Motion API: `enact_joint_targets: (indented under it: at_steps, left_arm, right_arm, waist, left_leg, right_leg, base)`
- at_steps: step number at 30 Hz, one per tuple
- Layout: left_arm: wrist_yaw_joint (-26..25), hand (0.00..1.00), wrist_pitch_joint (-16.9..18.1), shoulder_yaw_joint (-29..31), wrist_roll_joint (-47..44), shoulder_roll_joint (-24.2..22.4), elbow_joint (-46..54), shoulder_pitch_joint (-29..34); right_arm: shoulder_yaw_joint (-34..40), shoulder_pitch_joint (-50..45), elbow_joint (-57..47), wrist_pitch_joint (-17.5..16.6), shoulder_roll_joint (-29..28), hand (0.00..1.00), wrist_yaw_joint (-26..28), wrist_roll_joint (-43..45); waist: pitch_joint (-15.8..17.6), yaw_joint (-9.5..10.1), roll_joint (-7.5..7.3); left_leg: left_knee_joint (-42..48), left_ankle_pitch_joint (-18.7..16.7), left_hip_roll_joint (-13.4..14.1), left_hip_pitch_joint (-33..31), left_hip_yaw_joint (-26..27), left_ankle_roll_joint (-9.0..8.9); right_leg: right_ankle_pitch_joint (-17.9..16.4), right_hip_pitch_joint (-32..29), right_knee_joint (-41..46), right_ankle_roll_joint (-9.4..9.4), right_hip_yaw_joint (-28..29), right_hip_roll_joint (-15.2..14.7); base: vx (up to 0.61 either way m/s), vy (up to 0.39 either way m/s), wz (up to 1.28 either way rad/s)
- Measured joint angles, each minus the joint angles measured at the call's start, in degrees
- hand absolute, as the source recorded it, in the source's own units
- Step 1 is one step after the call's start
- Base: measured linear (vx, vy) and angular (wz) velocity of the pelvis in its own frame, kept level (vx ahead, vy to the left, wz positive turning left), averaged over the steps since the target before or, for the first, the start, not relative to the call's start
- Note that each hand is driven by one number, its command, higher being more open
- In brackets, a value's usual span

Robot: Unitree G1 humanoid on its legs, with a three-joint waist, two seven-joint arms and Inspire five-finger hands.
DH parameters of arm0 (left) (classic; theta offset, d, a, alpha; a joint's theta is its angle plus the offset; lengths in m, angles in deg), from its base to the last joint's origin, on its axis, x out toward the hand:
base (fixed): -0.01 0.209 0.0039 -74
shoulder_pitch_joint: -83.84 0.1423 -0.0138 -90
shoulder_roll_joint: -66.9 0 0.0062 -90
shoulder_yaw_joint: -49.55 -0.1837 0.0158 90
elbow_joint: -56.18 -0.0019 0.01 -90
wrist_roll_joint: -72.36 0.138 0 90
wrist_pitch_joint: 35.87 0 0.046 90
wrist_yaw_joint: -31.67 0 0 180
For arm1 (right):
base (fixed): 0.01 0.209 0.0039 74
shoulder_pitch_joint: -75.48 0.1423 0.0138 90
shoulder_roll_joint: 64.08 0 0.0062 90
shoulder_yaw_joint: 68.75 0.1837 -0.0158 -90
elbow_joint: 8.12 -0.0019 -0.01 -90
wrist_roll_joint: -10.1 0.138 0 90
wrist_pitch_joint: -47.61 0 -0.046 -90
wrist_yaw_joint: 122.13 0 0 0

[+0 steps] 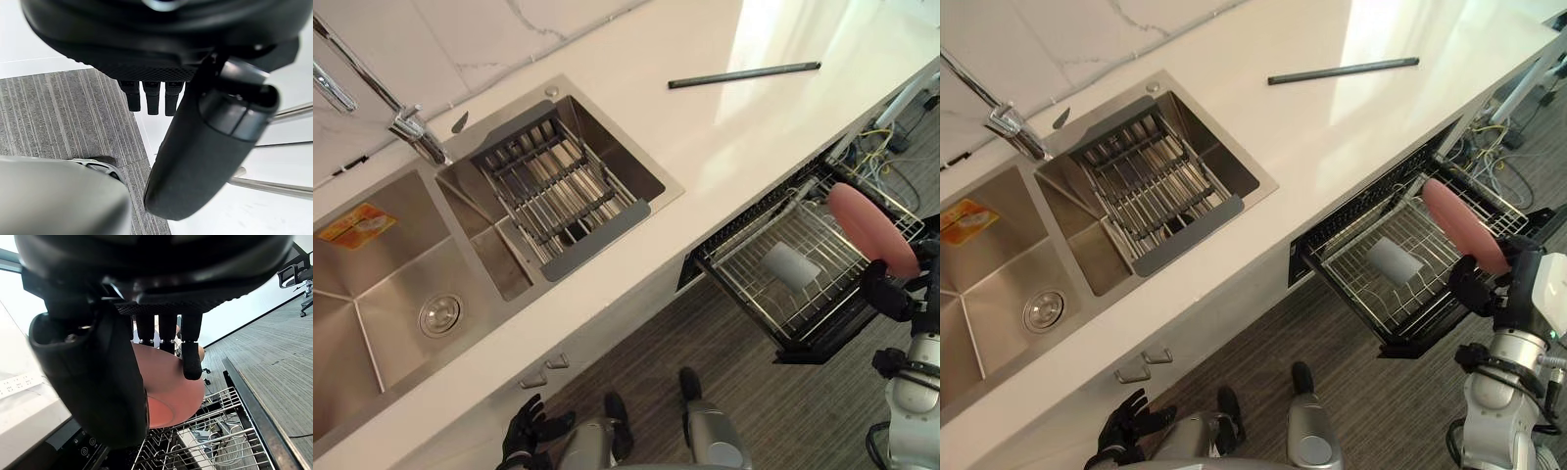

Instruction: Walk over to the sink, pick up the cup, carry it to the dishwasher, place the cup inside the dishwasher, then close the dishwasher door

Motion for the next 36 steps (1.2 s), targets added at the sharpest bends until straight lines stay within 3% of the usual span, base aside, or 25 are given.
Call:
enact_joint_targets:
  at_steps: [11, 21, 22, 29, 36]
  left_arm:
    - [-0.4, 0.90, 1.2, -2.2, -2.9, -0.5, 3.9, -4.3]
    - [-1.4, 0.90, 1.9, -4.4, -5.1, -0.4, 3.8, -6.7]
    - [-1.5, 0.90, 1.9, -4.4, -5.1, -0.4, 3.7, -6.7]
    - [-2.4, 0.90, 1.9, -4.4, -6.4, -0.5, 3.4, -7.8]
    - [-2.5, 0.90, 2.0, -4.4, -6.9, -0.5, 3.2, -8.0]
  right_arm:
    - [-2.7, 13.5, 12.6, 1.7, 6.0, 0.30, -1.1, 5.8]
    - [-7.8, 25.4, 26.1, 3.1, 10.7, 0.30, -0.7, 8.1]
    - [-7.9, 26.6, 27.9, 3.7, 10.7, 0.90, -0.6, 8.1]
    - [-9.9, 32.8, 33.3, 5.4, 11.0, 0.90, -0.5, 8.1]
    - [-12.3, 33.1, 32.6, 6.1, 11.0, 0.90, -0.5, 8.1]
  waist:
    - [6.0, 0.20, 1.29]
    - [9.0, 0.93, 1.94]
    - [9.0, 0.93, 1.98]
    - [9.7, 1.57, 1.44]
    - [9.9, 1.57, 1.12]
  left_leg:
    - [-0.2, 0.2, 0.0, -2.6, 1.4, -0.02]
    - [-0.7, 0.2, 0.0, -3.7, 4.5, -0.02]
    - [-0.7, 0.2, 0.0, -3.7, 4.5, -0.02]
    - [-0.6, 0.3, 0.1, -3.8, 6.3, 0.01]
    - [-0.3, 0.5, 0.5, -3.8, 6.7, 0.26]
  right_leg:
    - [0.1, -3.8, 0.8, 0.17, 1.4, 0.1]
    - [0.7, -7.0, 1.5, 0.65, 4.5, 0.9]
    - [0.7, -7.0, 1.5, 0.73, 4.6, 1.0]
    - [2.8, -7.1, -0.5, 1.17, 6.3, 1.1]
    - [4.9, -5.7, -4.3, 0.85, 6.7, 1.2]
  base:
    - [0.02, 0.000, -0.06]
    - [0.00, -0.005, -0.16]
    - [0.02, -0.007, -0.04]
    - [-0.02, -0.001, -0.12]
    - [-0.01, -0.018, -0.06]
